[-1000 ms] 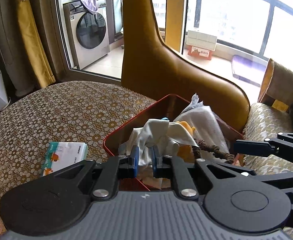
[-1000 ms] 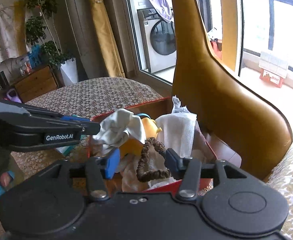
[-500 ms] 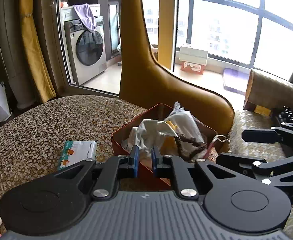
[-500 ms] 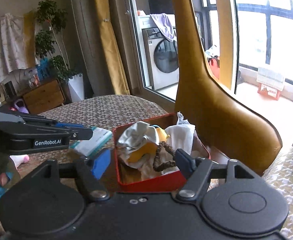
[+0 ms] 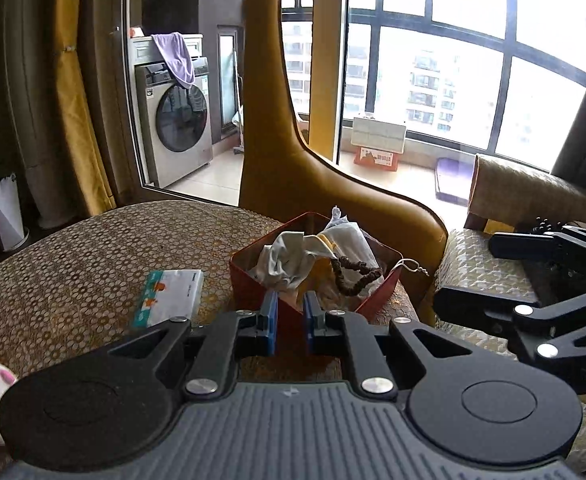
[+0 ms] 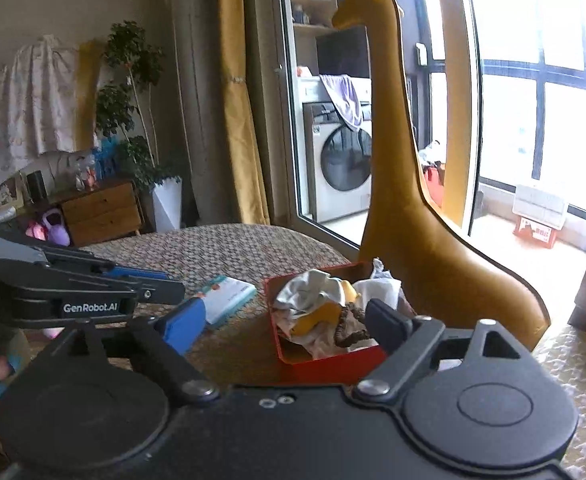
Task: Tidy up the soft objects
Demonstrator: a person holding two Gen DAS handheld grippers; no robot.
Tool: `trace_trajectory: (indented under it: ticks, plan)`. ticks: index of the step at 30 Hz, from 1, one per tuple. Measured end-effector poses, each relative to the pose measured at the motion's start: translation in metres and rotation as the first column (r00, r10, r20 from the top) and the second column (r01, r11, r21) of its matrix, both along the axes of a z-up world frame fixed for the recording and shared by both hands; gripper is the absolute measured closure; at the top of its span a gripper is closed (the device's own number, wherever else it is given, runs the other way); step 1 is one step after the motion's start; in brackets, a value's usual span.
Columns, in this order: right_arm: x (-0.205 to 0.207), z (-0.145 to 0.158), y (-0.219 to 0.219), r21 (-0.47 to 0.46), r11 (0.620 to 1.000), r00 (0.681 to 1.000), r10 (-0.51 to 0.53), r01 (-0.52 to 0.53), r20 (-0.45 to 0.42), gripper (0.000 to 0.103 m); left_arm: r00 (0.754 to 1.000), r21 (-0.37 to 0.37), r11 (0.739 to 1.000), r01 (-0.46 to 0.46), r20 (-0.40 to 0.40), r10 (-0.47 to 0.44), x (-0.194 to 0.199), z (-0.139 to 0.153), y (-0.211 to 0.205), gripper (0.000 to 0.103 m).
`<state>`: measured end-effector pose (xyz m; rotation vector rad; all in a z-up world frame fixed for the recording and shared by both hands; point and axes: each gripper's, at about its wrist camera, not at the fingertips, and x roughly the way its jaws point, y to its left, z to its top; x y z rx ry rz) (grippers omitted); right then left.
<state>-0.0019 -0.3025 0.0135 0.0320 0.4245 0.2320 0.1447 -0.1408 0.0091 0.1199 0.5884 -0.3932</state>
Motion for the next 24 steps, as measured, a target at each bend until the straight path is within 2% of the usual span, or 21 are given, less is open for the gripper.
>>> trace_trajectory:
  ticks: [6, 10, 15, 17, 19, 21, 24]
  plan:
    - [-0.027, -0.001, 0.011, -0.003, 1.0, 0.999, -0.015, 0.015, 0.039, 0.011, 1.0, 0.001, 1.0, -0.025, 0.008, 0.025, -0.026, -0.001, 0.016, 0.091]
    - [-0.04, -0.002, 0.015, 0.03, 0.999, 0.999, -0.037, 0.036, 0.017, 0.01, 0.999, 0.04, 0.998, -0.04, 0.007, 0.039, -0.043, -0.003, 0.02, 0.09]
    - [-0.057, -0.002, 0.02, 0.038, 0.996, 0.996, -0.083, 0.082, 0.033, 0.01, 0.998, 0.061, 0.997, -0.055, 0.031, 0.053, -0.064, -0.004, 0.027, 0.088]
    - [-0.061, -0.004, 0.019, 0.053, 0.995, 0.996, -0.088, 0.086, 0.029, 0.01, 0.998, 0.055, 0.997, -0.055, 0.03, 0.054, -0.069, -0.004, 0.03, 0.071]
    - [-0.066, -0.005, 0.019, 0.056, 0.994, 0.995, -0.093, 0.091, 0.029, 0.01, 0.997, 0.036, 0.997, -0.065, 0.03, 0.064, -0.074, -0.004, 0.035, 0.027]
    - [-0.069, -0.004, 0.019, 0.066, 0.994, 0.996, -0.087, 0.085, 0.03, 0.01, 0.996, 0.003, 0.997, -0.075, 0.043, 0.075, -0.08, -0.003, 0.04, 0.024]
    - [-0.076, -0.006, 0.022, 0.056, 0.995, 0.996, -0.084, 0.082, 0.032, 0.009, 0.996, -0.008, 0.997, -0.079, 0.046, 0.079, -0.085, -0.002, 0.043, 0.024]
